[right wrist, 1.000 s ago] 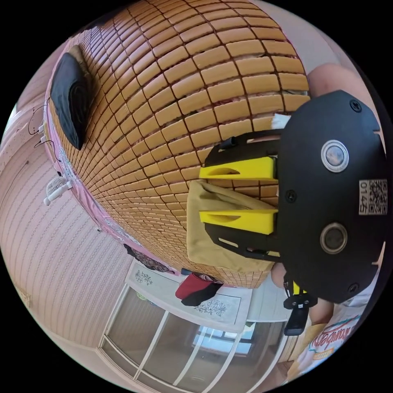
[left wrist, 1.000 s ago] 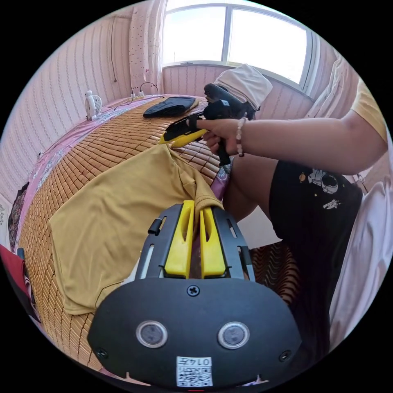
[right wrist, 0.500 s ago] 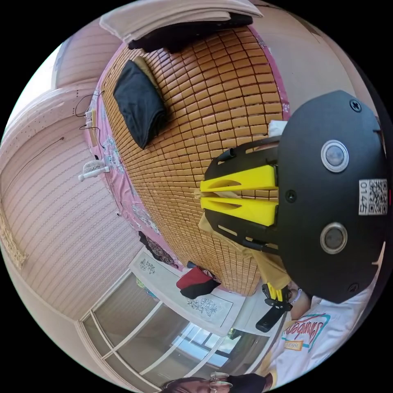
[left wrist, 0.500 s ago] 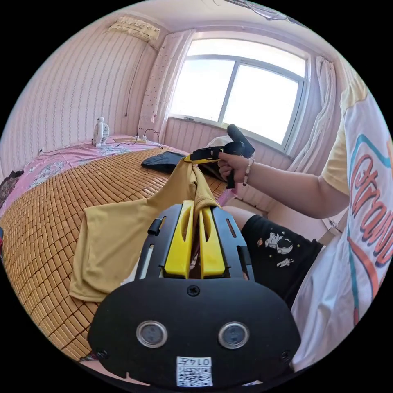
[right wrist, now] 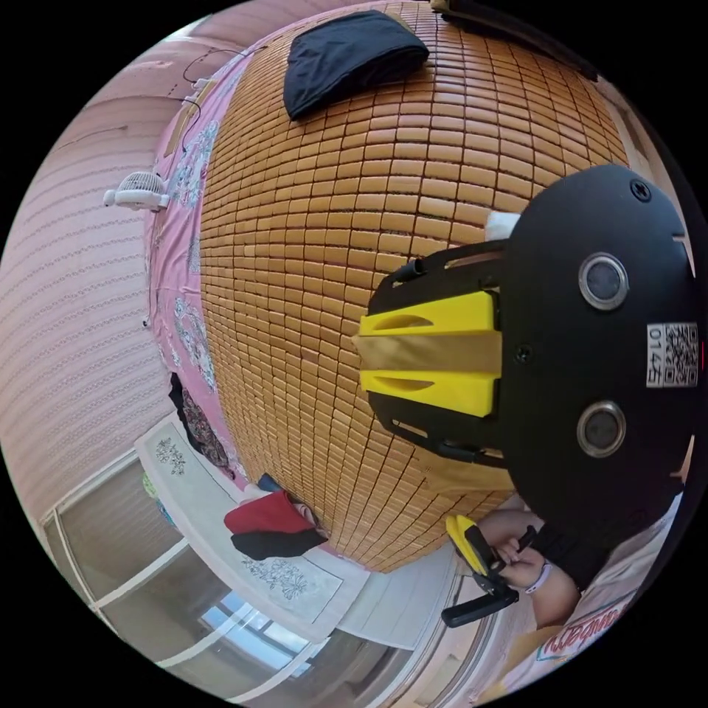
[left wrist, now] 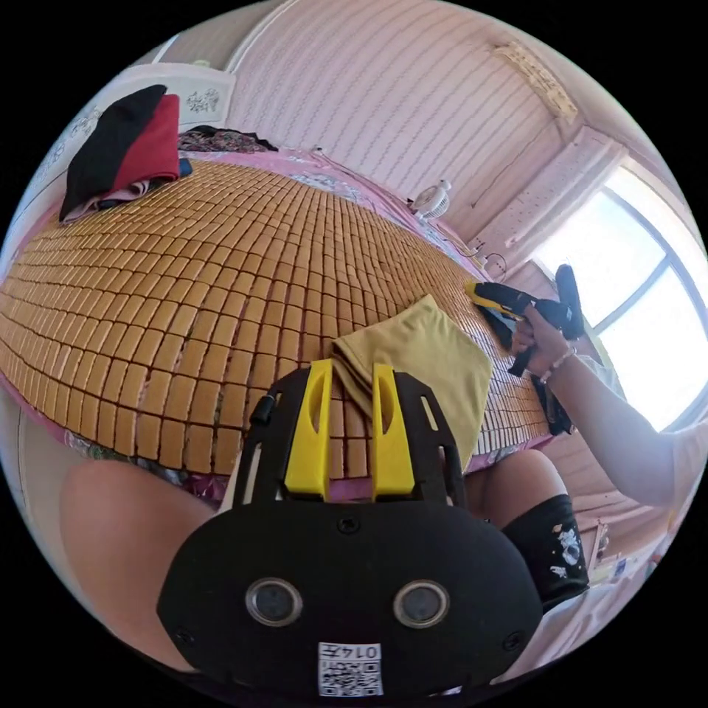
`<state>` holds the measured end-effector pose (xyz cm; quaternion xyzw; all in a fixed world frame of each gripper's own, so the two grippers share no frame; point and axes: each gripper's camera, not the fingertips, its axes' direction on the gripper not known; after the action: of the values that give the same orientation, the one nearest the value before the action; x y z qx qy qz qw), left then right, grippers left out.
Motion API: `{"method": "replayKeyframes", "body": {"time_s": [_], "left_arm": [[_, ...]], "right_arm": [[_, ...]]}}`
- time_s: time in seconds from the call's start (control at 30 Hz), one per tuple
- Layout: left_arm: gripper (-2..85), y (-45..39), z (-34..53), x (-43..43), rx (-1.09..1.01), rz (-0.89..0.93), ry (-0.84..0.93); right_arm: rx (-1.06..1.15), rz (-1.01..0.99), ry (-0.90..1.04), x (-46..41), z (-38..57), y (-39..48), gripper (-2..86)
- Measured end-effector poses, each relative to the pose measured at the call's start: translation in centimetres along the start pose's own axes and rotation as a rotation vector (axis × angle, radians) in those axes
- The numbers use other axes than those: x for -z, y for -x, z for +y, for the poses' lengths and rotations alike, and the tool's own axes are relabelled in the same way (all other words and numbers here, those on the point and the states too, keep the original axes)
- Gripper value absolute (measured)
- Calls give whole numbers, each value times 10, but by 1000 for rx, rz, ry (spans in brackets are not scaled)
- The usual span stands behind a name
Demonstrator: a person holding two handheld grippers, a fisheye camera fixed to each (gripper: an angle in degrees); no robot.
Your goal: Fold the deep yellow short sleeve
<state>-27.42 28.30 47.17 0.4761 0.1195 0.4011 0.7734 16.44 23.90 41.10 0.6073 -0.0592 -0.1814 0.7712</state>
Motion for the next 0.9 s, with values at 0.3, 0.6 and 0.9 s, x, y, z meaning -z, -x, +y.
{"method": "replayKeyframes", "body": {"time_s": [0.3,0.6,0.9], "left_arm": [[115,4,-28,-30,54,-21,91],[5,-12,-37,-29,-96,19,158],[-8,-63,-34,63,-408,154,5]], "right_arm": [[157,181,175,-58,-9,22,134],[173,17,170,-52,9,32,34],[116,-222,-192,85,93,16,22]]}}
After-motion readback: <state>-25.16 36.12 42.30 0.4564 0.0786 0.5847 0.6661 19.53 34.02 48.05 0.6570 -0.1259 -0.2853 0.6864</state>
